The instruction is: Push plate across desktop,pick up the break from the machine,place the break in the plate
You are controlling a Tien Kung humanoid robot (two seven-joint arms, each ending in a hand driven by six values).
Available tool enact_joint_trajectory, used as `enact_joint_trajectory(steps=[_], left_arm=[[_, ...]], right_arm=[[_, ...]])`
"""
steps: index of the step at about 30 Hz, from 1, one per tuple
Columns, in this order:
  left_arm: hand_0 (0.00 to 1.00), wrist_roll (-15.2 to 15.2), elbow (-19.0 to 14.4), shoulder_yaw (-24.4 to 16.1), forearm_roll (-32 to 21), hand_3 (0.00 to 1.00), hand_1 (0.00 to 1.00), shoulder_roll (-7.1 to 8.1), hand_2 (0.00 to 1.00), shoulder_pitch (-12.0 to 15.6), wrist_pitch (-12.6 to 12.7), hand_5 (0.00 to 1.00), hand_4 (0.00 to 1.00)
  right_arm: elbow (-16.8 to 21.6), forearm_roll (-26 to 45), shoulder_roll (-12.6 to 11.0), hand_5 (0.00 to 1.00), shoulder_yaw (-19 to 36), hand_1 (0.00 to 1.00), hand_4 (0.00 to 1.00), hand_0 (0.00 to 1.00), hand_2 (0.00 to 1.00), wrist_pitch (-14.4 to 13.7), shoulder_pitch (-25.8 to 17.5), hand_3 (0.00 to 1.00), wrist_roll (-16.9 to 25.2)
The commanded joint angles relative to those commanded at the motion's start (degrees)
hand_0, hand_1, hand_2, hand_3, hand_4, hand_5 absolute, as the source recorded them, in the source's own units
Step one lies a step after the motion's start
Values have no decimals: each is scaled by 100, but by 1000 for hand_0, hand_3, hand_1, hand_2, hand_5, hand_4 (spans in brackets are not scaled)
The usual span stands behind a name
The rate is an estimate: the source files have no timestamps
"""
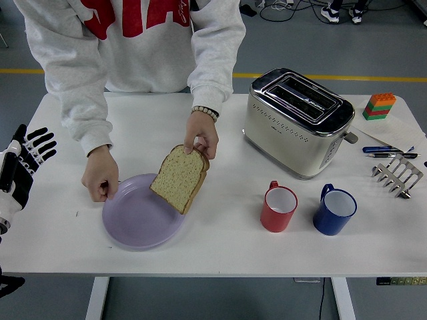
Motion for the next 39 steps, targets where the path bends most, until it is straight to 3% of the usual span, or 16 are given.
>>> enact_joint_trajectory(steps=[39], left_arm=[[785, -1, 16, 51, -46, 687, 749, -10, 753, 45, 45, 962, 663]], right_arm=[[-46, 16, 10, 414, -70, 677, 508, 714, 680, 7, -53, 622, 4]])
